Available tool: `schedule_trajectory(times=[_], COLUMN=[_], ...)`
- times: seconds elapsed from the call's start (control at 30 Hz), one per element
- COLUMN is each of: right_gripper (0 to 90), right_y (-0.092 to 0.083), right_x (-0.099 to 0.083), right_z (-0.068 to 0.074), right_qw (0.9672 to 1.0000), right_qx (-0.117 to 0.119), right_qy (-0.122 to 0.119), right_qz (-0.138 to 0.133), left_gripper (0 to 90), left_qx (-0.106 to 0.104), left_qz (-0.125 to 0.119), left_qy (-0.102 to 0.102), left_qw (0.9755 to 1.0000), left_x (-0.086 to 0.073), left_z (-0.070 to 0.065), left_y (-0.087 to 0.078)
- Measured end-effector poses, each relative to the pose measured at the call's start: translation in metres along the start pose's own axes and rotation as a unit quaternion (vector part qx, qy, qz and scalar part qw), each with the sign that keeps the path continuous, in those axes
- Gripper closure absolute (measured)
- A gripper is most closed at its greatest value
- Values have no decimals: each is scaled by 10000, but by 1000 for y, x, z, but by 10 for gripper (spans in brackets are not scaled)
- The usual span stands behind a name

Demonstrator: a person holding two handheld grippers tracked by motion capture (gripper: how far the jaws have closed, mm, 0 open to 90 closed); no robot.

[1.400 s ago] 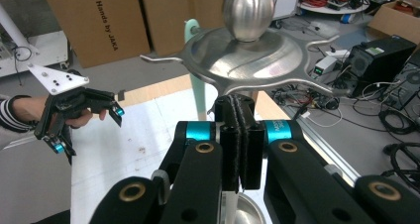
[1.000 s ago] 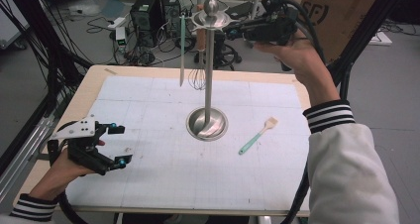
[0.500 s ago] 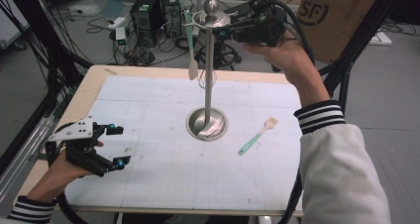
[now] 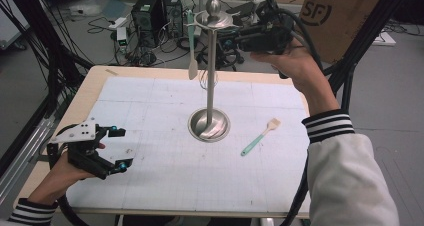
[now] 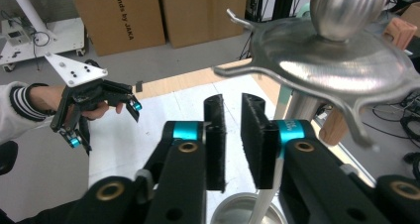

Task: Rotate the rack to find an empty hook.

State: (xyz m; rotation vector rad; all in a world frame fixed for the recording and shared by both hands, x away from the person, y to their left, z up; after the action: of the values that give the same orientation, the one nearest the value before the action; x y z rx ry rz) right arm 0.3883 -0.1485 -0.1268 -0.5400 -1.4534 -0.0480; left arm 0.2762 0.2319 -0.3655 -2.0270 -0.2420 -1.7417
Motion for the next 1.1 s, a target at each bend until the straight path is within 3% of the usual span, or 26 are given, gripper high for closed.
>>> schedule_trajectory(times=[0.27,0.73,0.93,1.0,1.03,1.1], right_gripper=[605,320,89,73,2,2], right_y=[-14,-38,-43,-44,-44,-45], right_x=[-14,-56,-71,-76,-78,-83], right_z=[5,10,13,15,16,17], right_qw=[9999,9986,9987,9987,9987,9988], right_qx=[-157,-485,-432,-393,-402,-385], right_qy=[4,152,44,12,21,1], right_qz=[20,146,278,311,298,300], left_gripper=[17,17,17,17,17,17], left_qx=[33,12,49,63,72,77], left_qz=[25,35,20,19,9,-6], left_qy=[-21,0,22,27,28,37], left_qw=[10000,10000,10000,10000,10000,10000], left_x=[-1,-1,0,0,0,0], left_z=[0,-3,-3,-4,-4,-4], left_y=[0,4,4,4,4,4])
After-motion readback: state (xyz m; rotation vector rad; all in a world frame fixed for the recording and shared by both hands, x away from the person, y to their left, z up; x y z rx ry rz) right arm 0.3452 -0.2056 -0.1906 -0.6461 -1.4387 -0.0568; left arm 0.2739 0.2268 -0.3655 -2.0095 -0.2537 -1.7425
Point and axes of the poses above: each handheld gripper's, and its own axes: y roughly forward along the jaws, x roughly out of its top, z roughly to its left, the point moved 3 cm from there along y, roughly forward along the jaws, and after that the axes turned 9 degrees about -z, right-handed, at the moved point
